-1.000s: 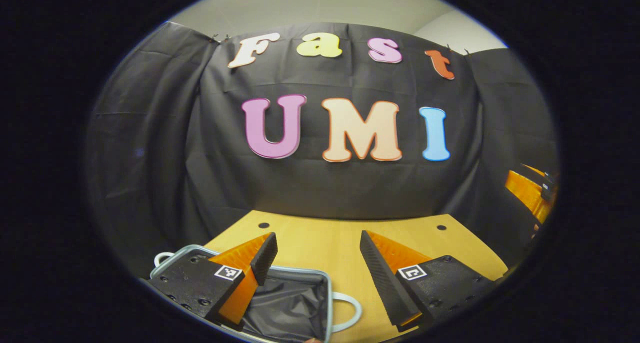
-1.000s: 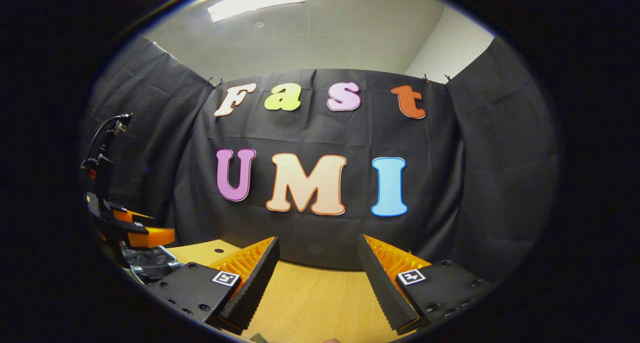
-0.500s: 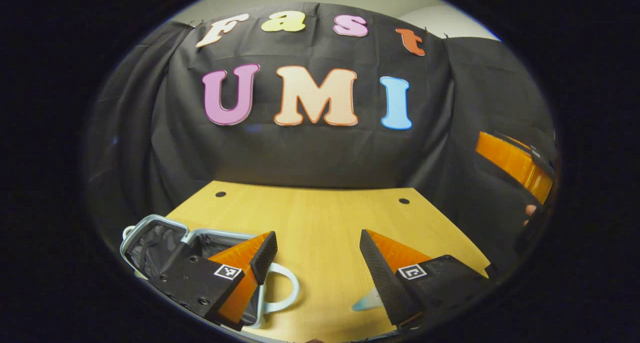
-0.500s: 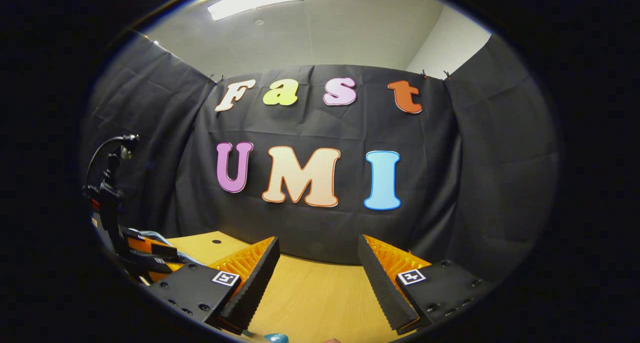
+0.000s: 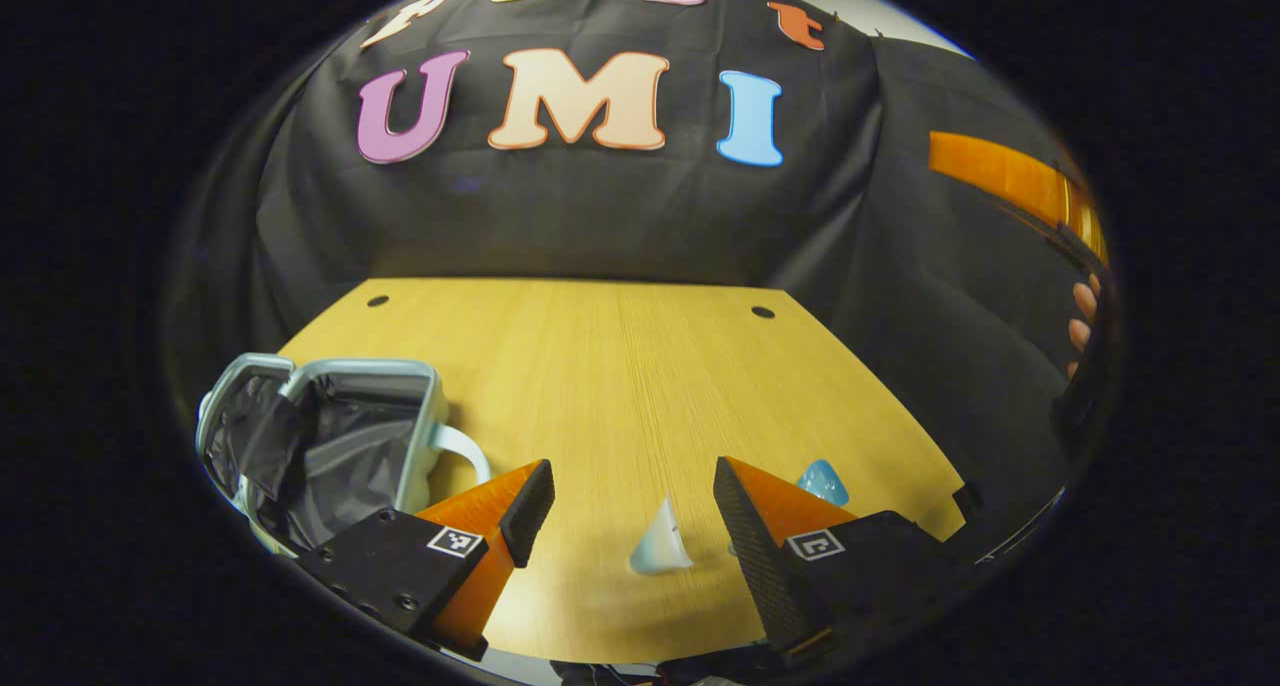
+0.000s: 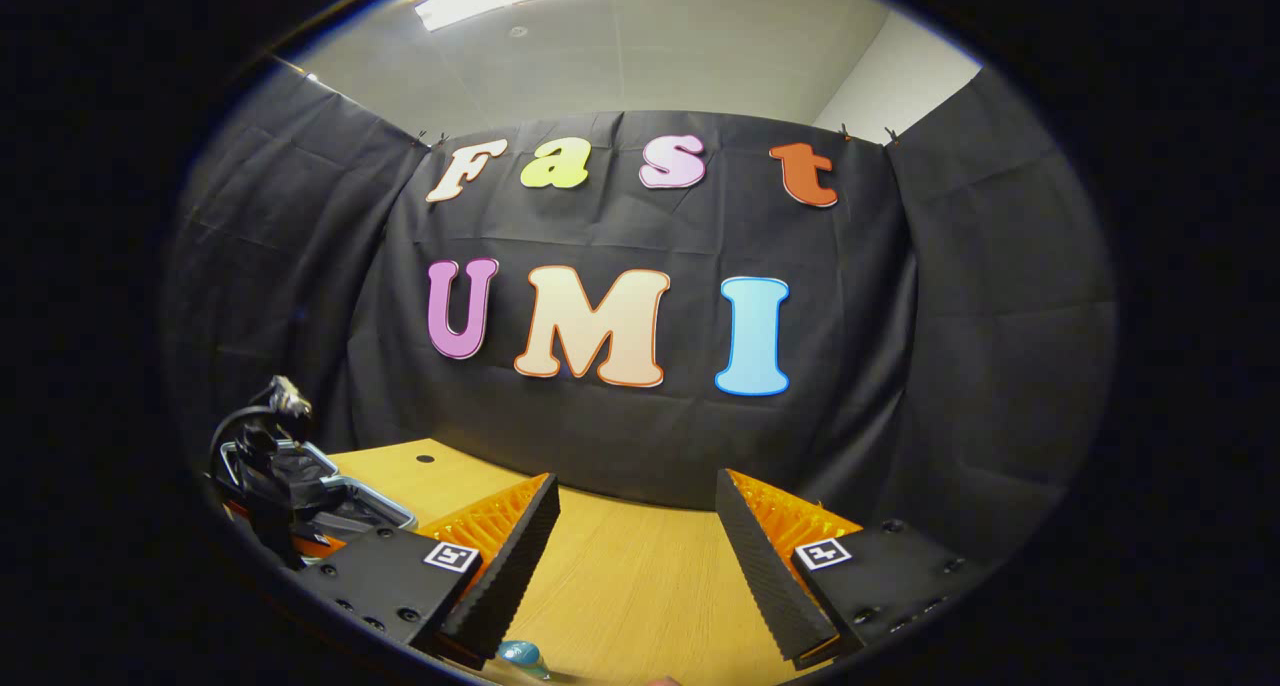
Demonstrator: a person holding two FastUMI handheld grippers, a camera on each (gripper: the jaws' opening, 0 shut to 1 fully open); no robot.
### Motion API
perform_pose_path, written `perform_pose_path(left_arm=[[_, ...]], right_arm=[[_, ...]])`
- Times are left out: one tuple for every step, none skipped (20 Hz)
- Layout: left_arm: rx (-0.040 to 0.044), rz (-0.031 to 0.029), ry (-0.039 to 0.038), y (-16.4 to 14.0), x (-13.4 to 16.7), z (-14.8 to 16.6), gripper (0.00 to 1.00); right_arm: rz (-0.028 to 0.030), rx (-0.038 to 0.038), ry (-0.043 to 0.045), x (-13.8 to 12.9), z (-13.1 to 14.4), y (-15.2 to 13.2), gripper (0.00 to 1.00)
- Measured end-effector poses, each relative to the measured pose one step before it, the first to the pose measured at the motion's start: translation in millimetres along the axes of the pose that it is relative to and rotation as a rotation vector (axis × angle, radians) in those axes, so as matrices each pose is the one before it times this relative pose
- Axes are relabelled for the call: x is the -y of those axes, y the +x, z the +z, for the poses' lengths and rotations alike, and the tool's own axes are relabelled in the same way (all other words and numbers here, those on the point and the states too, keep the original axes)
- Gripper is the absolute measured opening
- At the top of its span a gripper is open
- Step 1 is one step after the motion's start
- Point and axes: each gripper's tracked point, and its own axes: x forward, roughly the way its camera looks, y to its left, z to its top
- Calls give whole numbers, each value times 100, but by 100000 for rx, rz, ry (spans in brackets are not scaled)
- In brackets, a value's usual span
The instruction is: First open the suitcase, pack the skin care products into it, and then close the suitcase.
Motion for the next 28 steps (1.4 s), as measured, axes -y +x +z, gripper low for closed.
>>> perform_pose_path(left_arm=[[-1759, -408, -690, 345, 225, -953, 90], [-2585, -243, -828, 483, 167, -1236, 93], [-3132, -493, -973, 505, 203, -1344, 92], [-2267, -730, -1045, 478, 73, -968, 87], [-1816, -692, -1093, 283, 241, -912, 84], [-1645, -229, -454, 356, 121, -705, 80], [-1007, 126, 9, 555, -82, -678, 76], [-534, 252, 263, 323, 36, -389, 68], [-207, 168, 107, 318, 35, -325, 68], [-94, 663, 302, 393, -68, -254, 55], [403, 675, 578, 351, -227, 74, 42], [1100, -1677, -310, -273, 233, 256, 30], [332, -1703, -1731, 129, 139, 223, 32], [-943, -895, -2028, 0, 104, 68, 24], [523, 281, -1384, -329, -213, 401, 23], [1052, 398, -436, -368, -286, 740, 23], [1409, 286, -255, -432, -214, 829, 22], [785, 388, -55, -577, -114, 639, 22], [551, 718, 614, -579, -237, 727, 22], [562, 1196, 925, -588, -280, 660, 22], [448, 1104, 1022, -551, -245, 695, 22], [774, 1016, 763, -594, -218, 747, 22], [518, 1071, 673, -632, -151, 666, 22], [1096, 582, 383, -583, -108, 813, 22], [865, 405, -76, -598, 45, 719, 22], [823, 315, -250, -521, -6, 583, 22], [750, 537, 50, -462, -111, 559, 22], [1142, 883, 539, -355, -222, 571, 22]], right_arm=[[465, -930, 443, -2, -478, -86, 98], [219, -1297, 381, 81, -510, -34, 99], [367, -1309, 307, 47, -546, -45, 98], [410, -1284, 66, -18, -493, -158, 100], [1149, -976, 117, -231, -602, -164, 100], [1303, -684, 243, -278, -433, -102, 100], [1274, -928, 144, -144, -649, -103, 99], [1274, -1501, 60, -186, -733, -91, 99], [1406, -1614, 228, -326, -942, -144, 100], [1426, -1220, 225, -319, -746, -82, 100], [1340, -1089, -207, -365, -677, -104, 99], [1335, -1034, -473, -361, -708, -19, 99], [1156, -940, -521, -302, -787, 27, 99], [1258, -841, -644, -351, -641, -1, 99], [1356, -1140, -578, -411, -863, 35, 99], [1407, -1218, -309, -425, -820, 91, 99], [1631, -1385, -207, -517, -904, 99, 96], [1599, -1236, -226, -463, -819, 262, 99], [1400, -1534, -207, -396, -926, 190, 99], [1644, -1744, 236, -440, -963, 245, 99], [1625, -2080, 596, -498, -1103, 194, 99], [1559, -1805, 727, -446, -1021, 208, 99], [1401, -1815, 598, -466, -1008, 94, 99], [1204, -1697, 287, -344, -1063, 192, 99], [1099, -1577, 31, -365, -1006, 163, 99], [839, -1409, -181, -318, -894, 150, 99], [2232, -456, 747, -557, -737, 93, 99], [323, -1651, -292, -330, -798, 262, 99]])
